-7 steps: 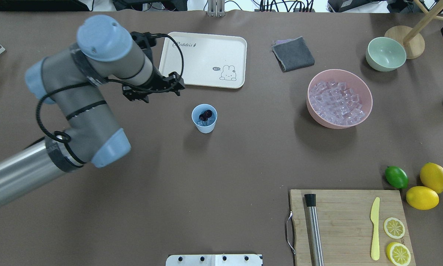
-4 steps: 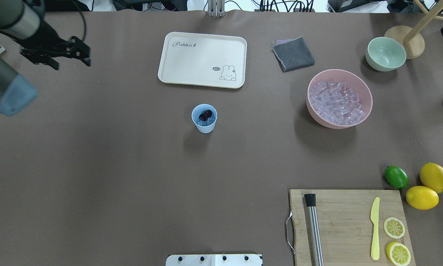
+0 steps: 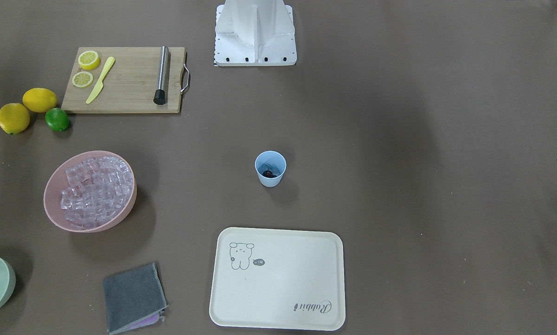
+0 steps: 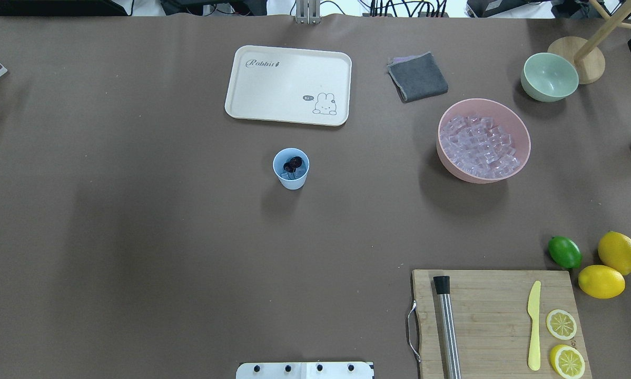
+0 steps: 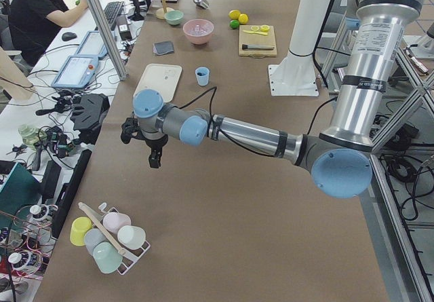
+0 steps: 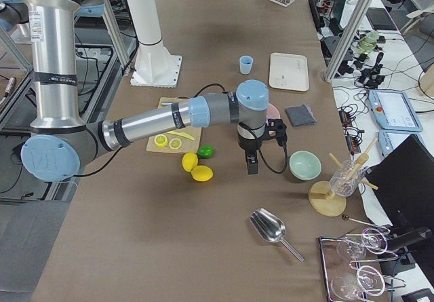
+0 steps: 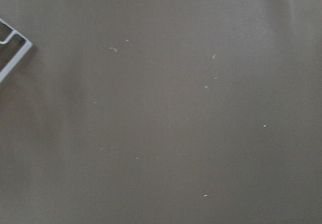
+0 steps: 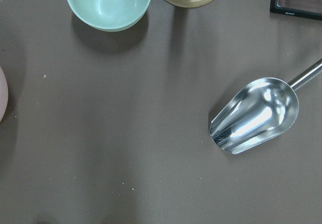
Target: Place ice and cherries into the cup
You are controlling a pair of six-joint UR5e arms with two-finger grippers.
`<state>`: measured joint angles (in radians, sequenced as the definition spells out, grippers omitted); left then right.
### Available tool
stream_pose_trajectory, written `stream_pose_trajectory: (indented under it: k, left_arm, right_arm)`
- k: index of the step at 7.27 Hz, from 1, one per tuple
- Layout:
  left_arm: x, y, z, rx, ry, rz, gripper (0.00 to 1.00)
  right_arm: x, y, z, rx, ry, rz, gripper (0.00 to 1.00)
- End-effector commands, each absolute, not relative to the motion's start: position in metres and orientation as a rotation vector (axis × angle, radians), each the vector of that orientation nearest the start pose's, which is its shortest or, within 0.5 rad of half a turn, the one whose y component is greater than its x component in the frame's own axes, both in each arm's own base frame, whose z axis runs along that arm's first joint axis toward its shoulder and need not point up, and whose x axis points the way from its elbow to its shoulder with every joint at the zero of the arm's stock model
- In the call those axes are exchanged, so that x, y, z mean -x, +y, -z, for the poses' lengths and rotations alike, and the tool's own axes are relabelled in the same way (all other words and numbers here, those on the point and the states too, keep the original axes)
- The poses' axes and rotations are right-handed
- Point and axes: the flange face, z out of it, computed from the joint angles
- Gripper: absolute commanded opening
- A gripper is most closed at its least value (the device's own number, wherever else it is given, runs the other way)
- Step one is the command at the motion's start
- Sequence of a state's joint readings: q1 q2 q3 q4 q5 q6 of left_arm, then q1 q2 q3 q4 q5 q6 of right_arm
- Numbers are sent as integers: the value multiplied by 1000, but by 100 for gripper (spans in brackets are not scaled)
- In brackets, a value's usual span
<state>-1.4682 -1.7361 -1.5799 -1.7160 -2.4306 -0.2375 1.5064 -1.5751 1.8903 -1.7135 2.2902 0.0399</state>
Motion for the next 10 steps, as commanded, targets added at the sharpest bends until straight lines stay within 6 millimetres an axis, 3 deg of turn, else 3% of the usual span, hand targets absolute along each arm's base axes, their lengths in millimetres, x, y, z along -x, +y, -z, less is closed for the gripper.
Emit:
stream_pose_trajectory:
  k: [1, 3, 10]
  left_arm:
    - [31, -530, -592, -140, 882, -11, 98]
    - [34, -492, -592, -148, 875, -11, 98]
    - [33, -490, -591, -197, 876, -38, 98]
  right_arm:
    - [-36, -486, -521, -130, -725, 86, 100]
    - [-36, -485, -523, -125, -725, 83, 100]
    - [-37, -481, -528, -114, -725, 79, 100]
